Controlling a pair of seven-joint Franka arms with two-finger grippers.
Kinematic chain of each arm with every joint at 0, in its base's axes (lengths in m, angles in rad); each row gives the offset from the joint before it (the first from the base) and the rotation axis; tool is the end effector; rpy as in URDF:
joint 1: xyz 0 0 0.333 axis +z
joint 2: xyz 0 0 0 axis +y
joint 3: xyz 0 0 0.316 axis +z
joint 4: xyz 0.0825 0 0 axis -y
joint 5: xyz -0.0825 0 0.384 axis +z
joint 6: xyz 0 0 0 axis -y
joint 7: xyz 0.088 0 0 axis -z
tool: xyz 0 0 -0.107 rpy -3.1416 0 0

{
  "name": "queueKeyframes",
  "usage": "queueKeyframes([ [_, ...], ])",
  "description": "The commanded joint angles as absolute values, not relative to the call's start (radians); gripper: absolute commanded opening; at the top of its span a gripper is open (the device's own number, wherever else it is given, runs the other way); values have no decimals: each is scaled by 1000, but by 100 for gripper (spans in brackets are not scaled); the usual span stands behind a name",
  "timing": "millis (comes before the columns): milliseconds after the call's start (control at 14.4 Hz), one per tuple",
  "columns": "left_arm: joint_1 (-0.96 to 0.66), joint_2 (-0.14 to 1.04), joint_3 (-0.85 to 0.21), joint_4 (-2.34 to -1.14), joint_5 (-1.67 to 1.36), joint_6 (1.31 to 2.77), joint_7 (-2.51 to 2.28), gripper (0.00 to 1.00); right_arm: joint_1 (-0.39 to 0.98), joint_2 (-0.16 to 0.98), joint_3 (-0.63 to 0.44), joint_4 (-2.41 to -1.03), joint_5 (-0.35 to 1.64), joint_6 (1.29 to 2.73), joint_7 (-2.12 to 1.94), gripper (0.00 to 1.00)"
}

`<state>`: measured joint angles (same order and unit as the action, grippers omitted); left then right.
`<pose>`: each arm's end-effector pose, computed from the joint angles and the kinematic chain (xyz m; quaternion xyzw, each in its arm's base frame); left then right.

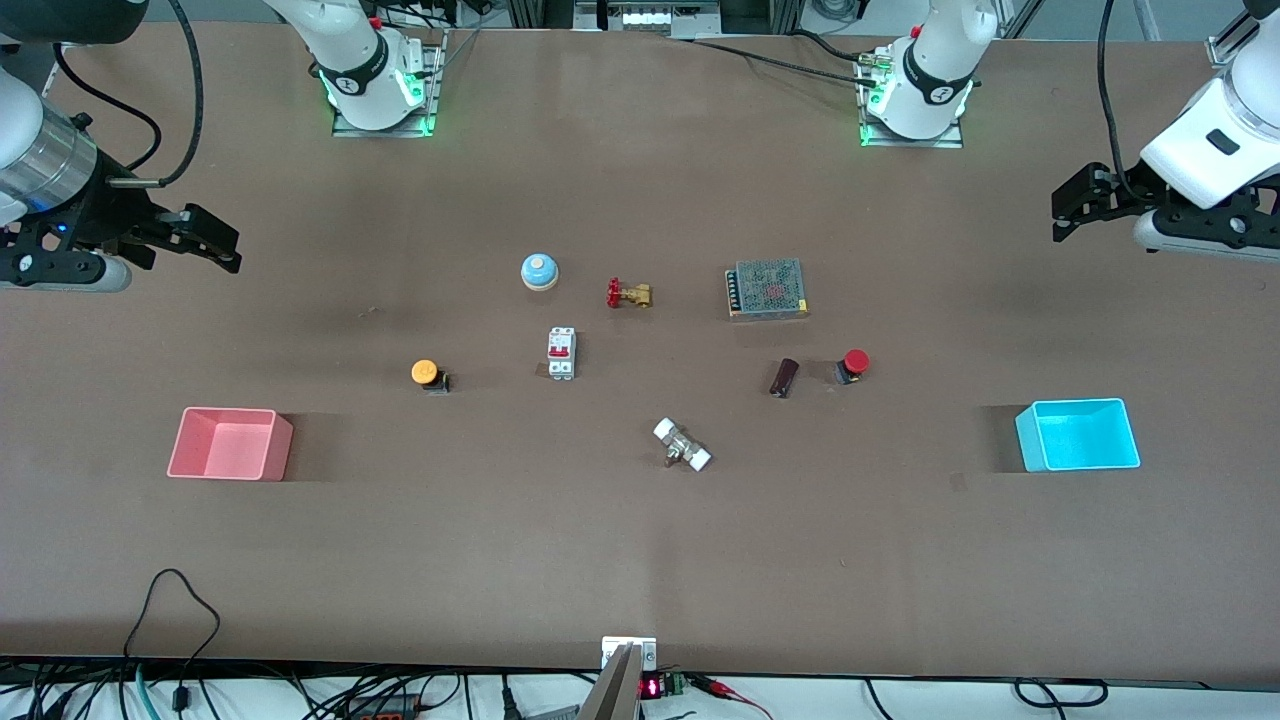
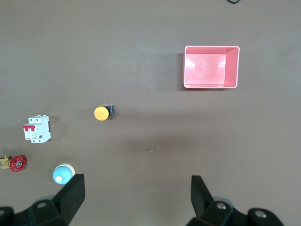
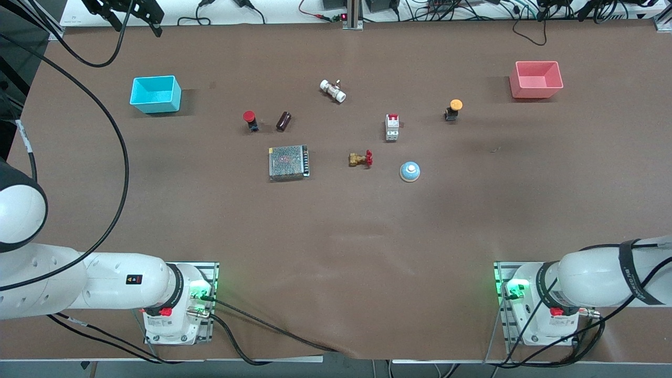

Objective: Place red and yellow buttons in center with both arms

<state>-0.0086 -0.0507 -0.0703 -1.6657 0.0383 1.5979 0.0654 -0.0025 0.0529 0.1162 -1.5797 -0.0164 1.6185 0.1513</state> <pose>0.5384 -0.0395 0.6098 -0.9971 0.0727 0.0085 0.0210 0.5705 0.0617 0.5948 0.9998 -0.0184 -0.0061 0.0060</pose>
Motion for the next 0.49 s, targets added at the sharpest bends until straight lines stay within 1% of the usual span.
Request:
queueKeyframes([
  [0, -18, -18, -64, -1614, 25, 1560, 81, 100, -11, 66, 118, -1548, 2, 1605, 143, 100],
  [418, -18, -18, -67, -1612, 25, 1552, 75, 100, -11, 66, 120, -1548, 2, 1608, 143, 100],
])
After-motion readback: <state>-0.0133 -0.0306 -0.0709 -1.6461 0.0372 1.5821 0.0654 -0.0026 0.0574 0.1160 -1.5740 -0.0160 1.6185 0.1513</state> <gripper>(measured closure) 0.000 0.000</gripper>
